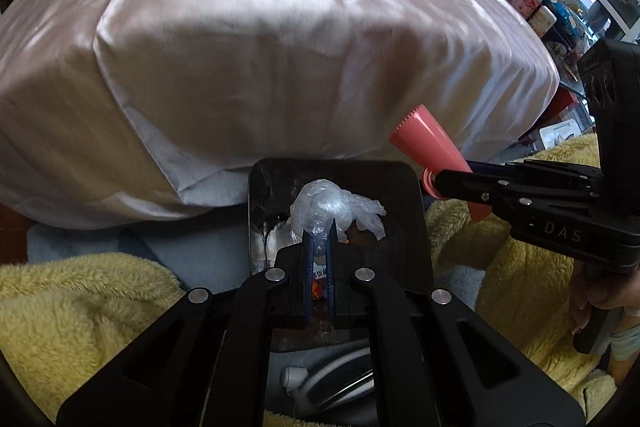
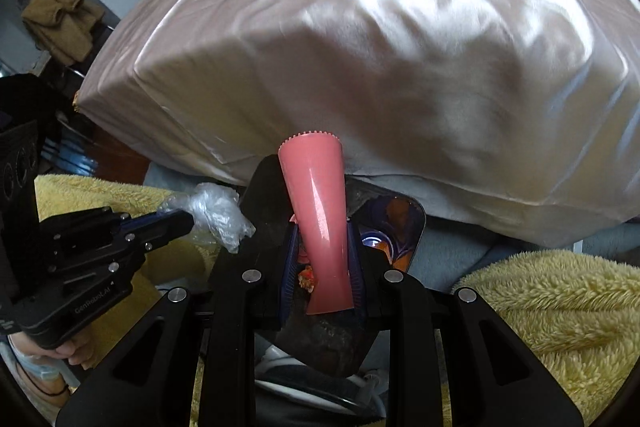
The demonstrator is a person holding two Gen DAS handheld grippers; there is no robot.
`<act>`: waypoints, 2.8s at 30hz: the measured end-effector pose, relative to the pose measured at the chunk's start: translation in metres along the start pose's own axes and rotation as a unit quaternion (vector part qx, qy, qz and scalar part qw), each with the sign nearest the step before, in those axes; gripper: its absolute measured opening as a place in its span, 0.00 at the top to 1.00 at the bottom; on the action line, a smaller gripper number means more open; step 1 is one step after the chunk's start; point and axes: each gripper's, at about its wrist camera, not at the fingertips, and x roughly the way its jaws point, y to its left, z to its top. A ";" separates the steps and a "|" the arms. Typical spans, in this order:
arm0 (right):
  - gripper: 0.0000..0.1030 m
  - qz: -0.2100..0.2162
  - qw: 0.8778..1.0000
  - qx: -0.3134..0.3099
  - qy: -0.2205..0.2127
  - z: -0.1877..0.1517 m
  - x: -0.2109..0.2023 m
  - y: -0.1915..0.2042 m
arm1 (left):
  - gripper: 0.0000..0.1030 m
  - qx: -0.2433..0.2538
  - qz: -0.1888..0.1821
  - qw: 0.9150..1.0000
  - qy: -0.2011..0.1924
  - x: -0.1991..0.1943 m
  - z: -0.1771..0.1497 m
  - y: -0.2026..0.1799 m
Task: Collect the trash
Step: 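Carry plastic wrap and pink cone into the black bin while both tools open, then raise both open tools back over the table toward the foil balls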
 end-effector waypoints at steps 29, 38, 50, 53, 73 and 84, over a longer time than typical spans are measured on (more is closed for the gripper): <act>0.38 0.004 0.997 0.071 0.017 -0.009 0.021 -0.031 | 0.46 0.012 0.014 0.998 0.055 0.038 -0.018 -0.004; 0.30 0.024 0.996 0.084 -0.030 0.015 -0.018 -0.038 | 0.15 0.000 0.030 0.999 0.041 0.023 -0.003 0.002; 0.20 -0.016 0.992 0.032 -0.118 0.099 -0.079 -0.035 | 0.14 -0.004 0.028 0.999 -0.032 -0.023 0.073 0.011; 0.20 -0.026 0.991 0.023 -0.126 0.122 -0.082 -0.037 | 0.14 -0.009 0.033 0.998 -0.046 -0.028 0.100 0.013; 0.20 -0.048 0.990 0.021 -0.131 0.261 -0.047 -0.054 | 0.14 0.012 0.047 0.996 -0.077 -0.003 0.250 0.006; 0.45 -0.021 0.993 0.037 -0.108 0.302 -0.008 -0.065 | 0.21 0.021 0.044 0.997 -0.067 0.029 0.284 0.006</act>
